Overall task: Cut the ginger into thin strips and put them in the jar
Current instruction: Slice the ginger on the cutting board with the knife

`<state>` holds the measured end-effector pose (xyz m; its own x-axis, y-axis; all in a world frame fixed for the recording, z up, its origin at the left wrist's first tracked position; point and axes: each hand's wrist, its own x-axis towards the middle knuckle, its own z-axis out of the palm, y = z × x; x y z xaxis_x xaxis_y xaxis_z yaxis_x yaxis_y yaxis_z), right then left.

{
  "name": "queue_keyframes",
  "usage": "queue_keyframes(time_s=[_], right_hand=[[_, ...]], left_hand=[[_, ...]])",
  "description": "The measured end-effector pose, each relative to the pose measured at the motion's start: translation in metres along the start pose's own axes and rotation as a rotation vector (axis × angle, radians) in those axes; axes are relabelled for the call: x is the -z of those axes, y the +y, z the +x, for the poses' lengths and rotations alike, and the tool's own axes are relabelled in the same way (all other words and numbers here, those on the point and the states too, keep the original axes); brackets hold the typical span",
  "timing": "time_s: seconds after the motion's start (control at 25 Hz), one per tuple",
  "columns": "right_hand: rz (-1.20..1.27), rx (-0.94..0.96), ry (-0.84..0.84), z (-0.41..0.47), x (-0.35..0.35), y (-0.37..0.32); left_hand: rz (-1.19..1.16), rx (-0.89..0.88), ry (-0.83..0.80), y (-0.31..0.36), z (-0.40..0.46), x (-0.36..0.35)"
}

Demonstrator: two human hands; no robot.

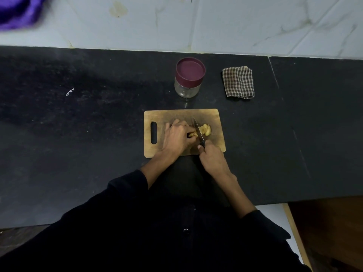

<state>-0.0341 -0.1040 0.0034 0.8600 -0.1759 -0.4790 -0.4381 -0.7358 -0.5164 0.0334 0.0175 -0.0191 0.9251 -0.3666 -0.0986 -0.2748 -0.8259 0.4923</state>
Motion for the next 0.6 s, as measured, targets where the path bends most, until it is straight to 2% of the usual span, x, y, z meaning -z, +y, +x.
queue_keyframes(time_s=[0.32, 0.6], right_hand=[[-0.163, -0.005, 0.092, -0.004, -0.012, -0.007], [-0.167, 0.000, 0.081, 0.004, -0.009, -0.015]], left_hand=[[-0.044, 0.000, 0.043, 0.001, -0.001, 0.000], [-0.044, -0.005, 0.014, 0.001, 0.001, -0.001]])
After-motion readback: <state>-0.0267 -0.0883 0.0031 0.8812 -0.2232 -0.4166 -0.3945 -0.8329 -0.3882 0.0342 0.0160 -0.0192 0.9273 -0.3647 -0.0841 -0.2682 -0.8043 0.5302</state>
